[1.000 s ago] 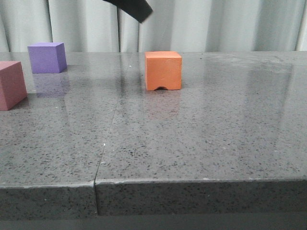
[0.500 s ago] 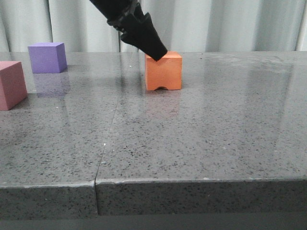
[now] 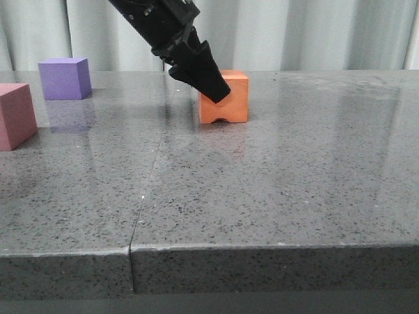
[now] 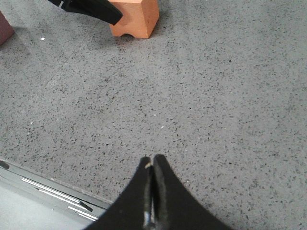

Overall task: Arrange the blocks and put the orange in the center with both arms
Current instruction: 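Reach the left gripper over the orange block and grasp it, then lift the orange block and carry it toward the purple cube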

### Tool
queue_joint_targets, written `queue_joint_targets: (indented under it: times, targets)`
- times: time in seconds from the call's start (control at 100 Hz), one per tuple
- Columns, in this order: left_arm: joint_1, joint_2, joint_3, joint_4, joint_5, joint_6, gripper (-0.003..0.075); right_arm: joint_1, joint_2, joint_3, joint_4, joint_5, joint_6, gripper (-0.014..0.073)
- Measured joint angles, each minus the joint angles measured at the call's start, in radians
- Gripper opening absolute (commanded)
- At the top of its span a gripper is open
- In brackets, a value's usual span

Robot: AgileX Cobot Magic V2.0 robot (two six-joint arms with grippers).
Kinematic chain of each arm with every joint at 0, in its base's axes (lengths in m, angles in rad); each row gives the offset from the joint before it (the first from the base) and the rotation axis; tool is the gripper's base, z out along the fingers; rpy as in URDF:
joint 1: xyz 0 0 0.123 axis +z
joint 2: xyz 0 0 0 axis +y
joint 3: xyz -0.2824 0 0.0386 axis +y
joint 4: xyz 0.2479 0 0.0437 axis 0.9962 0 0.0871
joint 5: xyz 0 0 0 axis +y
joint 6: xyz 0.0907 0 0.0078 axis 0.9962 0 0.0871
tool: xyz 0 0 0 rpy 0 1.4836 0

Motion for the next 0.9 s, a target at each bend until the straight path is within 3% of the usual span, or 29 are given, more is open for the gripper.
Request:
queue_joint_targets:
  times: [0.22, 0.29, 0.63, 0.9]
  targets:
    - [0.0, 0.0, 0.0, 0.0, 0.0, 0.002, 0.0366, 0.0, 0.0, 0.0, 0.0, 0.0, 0.0, -0.0069]
    - [0.0, 0.0, 0.0, 0.0, 0.002, 0.002, 0.0326, 0.0, 0.0, 0.0, 0.0, 0.0, 0.0, -0.0069]
    - [0.002, -0.016, 0.0, 0.015, -0.015, -0.046, 0.0326, 0.0, 0.0, 0.0, 0.0, 0.0, 0.0, -0.0069]
    - [0.047, -0.167, 0.0, 0.106, -0.057, -0.28, 0.0326, 0.0, 0.0, 0.0, 0.0, 0.0, 0.0, -0.0069]
